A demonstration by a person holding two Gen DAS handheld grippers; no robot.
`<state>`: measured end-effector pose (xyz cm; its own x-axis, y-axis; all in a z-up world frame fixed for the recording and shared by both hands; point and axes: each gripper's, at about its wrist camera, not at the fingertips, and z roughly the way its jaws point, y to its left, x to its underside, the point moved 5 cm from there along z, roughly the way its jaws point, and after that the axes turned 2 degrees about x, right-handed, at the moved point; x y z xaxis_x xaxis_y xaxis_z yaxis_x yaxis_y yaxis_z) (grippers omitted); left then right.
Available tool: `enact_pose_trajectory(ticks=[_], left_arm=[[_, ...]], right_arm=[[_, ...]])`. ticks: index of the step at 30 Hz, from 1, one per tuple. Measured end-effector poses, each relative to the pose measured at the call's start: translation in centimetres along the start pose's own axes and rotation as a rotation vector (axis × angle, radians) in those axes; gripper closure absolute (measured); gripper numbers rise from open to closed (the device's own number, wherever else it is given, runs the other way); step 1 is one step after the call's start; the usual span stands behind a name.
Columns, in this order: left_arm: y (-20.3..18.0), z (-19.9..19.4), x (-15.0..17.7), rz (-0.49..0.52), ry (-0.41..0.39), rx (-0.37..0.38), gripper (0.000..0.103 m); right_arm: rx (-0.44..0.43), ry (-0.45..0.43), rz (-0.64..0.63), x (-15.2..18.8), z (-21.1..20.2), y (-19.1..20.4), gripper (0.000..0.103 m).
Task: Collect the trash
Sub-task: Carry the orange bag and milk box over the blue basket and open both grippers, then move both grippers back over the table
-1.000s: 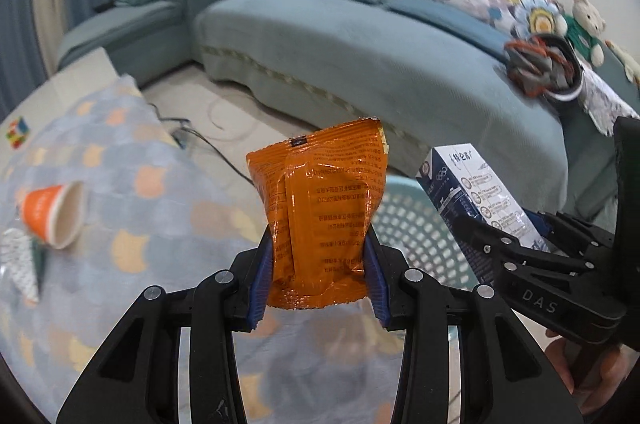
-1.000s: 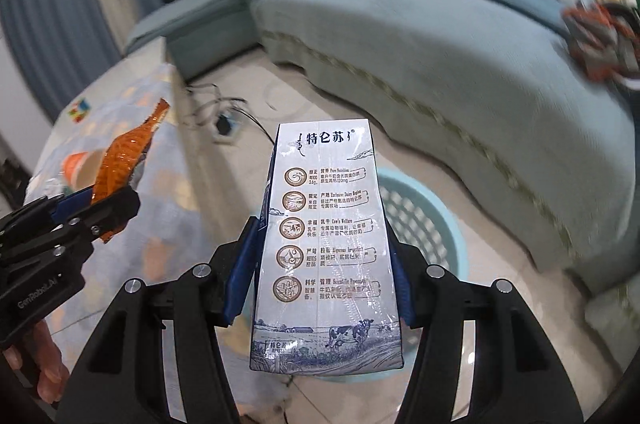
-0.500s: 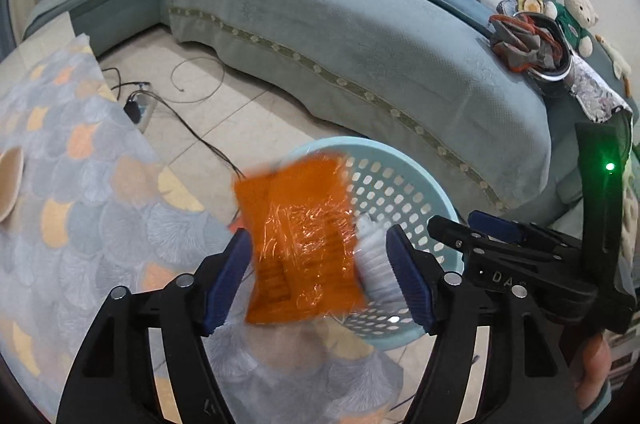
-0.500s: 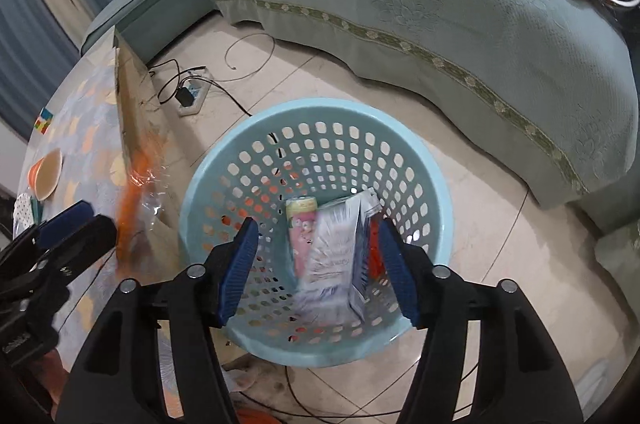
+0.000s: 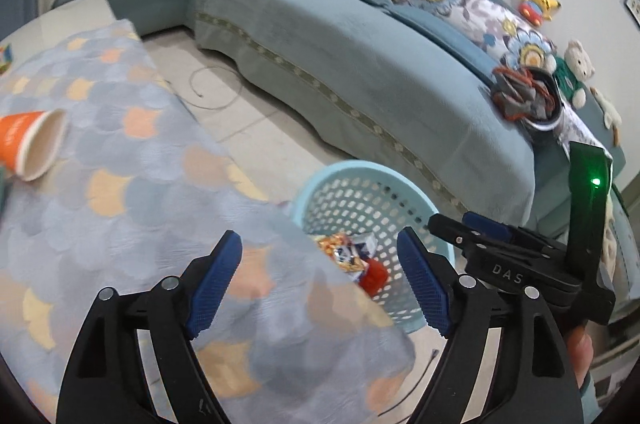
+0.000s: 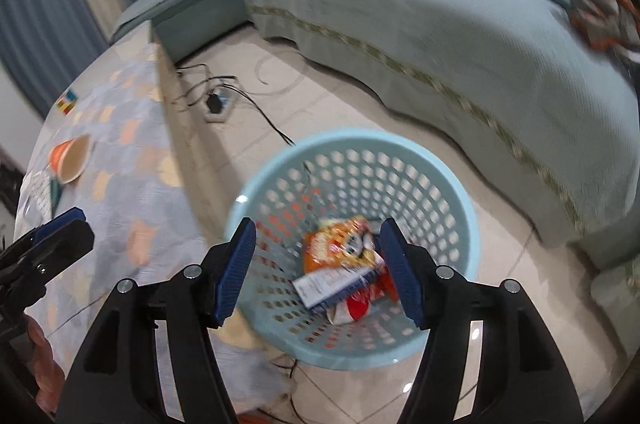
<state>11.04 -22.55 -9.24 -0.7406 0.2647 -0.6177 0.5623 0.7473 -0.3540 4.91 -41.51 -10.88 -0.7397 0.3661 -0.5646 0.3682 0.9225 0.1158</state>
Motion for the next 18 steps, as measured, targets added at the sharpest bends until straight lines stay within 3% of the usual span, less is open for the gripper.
enact_pose_trajectory(ticks=[7, 13, 18], left_arm=[[5.9, -6.7, -0.9, -0.073, -0.113, -0.078, 0.025], [14.5, -13.2, -1.1, -0.180, -0.222, -0.239, 0.025], [21.7, -16.7, -1.0, -0.218, -0.252, -0.405, 0.025]], right_arm=[[-0.067, -0.144, -0.178, -2.0, -3.4, 8.9, 0.043], [-0.151, -0.230, -0.317, -3.5, -4.6, 17.6, 0.051], [-0.200, -0.249, -0.413, -4.5, -3.1, 24.1, 0.067]])
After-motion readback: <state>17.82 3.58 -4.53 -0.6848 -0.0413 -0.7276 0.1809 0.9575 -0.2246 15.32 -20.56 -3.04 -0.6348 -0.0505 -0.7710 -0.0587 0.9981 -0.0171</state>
